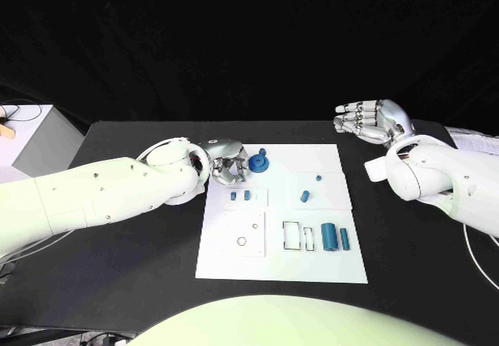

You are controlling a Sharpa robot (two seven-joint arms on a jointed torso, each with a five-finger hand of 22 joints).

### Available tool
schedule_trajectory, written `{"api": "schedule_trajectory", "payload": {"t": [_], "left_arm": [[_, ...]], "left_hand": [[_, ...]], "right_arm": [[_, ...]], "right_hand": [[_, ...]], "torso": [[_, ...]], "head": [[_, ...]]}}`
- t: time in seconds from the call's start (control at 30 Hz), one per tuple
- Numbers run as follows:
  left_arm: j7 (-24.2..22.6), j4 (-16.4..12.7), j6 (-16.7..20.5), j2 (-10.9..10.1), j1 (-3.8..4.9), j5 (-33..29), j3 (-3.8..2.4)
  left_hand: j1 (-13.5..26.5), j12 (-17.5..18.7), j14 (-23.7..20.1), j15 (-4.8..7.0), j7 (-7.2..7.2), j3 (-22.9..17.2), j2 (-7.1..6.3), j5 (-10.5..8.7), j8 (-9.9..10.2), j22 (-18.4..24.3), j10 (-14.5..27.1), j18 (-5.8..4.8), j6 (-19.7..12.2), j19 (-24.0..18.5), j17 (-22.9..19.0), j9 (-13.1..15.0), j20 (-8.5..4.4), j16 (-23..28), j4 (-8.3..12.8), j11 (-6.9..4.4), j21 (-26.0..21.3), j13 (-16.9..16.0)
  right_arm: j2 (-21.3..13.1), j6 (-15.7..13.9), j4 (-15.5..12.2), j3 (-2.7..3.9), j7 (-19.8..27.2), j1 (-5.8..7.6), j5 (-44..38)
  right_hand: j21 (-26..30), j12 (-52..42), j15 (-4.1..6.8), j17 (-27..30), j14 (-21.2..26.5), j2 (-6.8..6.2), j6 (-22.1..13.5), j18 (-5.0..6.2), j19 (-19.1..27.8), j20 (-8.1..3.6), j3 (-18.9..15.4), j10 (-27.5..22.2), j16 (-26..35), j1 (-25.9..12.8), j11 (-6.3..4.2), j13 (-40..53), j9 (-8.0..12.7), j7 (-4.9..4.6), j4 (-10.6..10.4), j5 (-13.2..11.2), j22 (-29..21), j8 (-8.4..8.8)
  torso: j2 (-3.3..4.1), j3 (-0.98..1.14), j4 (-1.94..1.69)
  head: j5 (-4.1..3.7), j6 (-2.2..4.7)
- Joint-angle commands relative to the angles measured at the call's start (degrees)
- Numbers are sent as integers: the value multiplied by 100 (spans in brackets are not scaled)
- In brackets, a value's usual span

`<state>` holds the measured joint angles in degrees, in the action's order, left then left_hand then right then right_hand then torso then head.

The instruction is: Assemble the parts on the task board

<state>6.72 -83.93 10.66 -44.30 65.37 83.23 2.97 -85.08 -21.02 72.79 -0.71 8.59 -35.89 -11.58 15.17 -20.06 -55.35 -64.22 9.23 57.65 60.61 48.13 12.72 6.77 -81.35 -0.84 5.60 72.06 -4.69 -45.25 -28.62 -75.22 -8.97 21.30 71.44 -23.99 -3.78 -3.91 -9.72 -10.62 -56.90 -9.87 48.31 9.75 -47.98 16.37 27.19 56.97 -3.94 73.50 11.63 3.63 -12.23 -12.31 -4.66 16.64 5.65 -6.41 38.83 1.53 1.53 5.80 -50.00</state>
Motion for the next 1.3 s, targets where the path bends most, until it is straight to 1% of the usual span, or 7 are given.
{"api": "schedule_trajectory", "payload": {"t": [0.03, 0.4, 1.13, 1.27, 1.3], "left_arm": [[42, -25, -160, -8, -2, -55, 3], [30, -74, -89, -21, -3, -98, 3], [31, -74, -96, 17, -3, -108, 5], [31, -69, -102, 37, -4, -97, 6], [31, -68, -104, 40, -4, -96, 6]], "left_hand": [[49, -13, 25, 2, 2, -36, 23, 16, 38, -7, -137, -96, 23, 50, -3, 6, 6, -10, -13, -95, 22, -214], [57, -11, 26, 1, 3, -41, 24, 15, 41, -11, -138, -97, 26, 53, 0, 8, 7, -10, -15, -95, 25, -217], [57, -11, 26, 1, 3, -41, 24, 15, 41, -11, -138, -97, 26, 53, 0, 8, 7, -10, -15, -95, 25, -217], [57, -11, 26, 1, 3, -41, 24, 15, 41, -11, -138, -97, 26, 53, 0, 8, 7, -10, -15, -95, 25, -217], [57, -11, 26, 1, 3, -41, 24, 15, 41, -11, -138, -97, 26, 53, 0, 8, 7, -10, -15, -95, 25, -217]], "right_arm": [[-3, 57, -2, 2, 70, -1, -6], [-3, 56, 0, 2, 72, -3, -6], [-5, 53, -4, 2, 73, -6, -6], [-7, 52, -7, 2, 72, -6, -6], [-8, 52, -7, 2, 72, -6, -6]], "right_hand": [[0, 27, -1, 8, -20, 46, 26, 70, 40, -8, -12, 35, 4, 14, 17, -2, 5, -280, 16, -33, -8, 18], [0, 27, -1, 8, -20, 46, 26, 70, 40, -8, -12, 35, 4, 14, 17, -2, 5, -280, 16, -33, -8, 18], [0, 27, -1, 8, -20, 46, 26, 70, 40, -8, -12, 35, 4, 14, 17, -2, 5, -280, 16, -33, -8, 18], [0, 27, -1, 8, -20, 46, 26, 70, 40, -8, -12, 35, 4, 14, 17, -2, 5, -280, 16, -33, -8, 18], [0, 27, -1, 8, -20, 46, 26, 70, 40, -8, -12, 35, 4, 14, 17, -2, 5, -280, 16, -33, -8, 18]], "torso": [[1, 3, -1], [2, -3, -2], [2, 5, 0], [1, 4, 2], [1, 1, 2]], "head": [[-8, 0], [-11, 0], [-7, 0], [-11, 0], [-11, 0]]}}
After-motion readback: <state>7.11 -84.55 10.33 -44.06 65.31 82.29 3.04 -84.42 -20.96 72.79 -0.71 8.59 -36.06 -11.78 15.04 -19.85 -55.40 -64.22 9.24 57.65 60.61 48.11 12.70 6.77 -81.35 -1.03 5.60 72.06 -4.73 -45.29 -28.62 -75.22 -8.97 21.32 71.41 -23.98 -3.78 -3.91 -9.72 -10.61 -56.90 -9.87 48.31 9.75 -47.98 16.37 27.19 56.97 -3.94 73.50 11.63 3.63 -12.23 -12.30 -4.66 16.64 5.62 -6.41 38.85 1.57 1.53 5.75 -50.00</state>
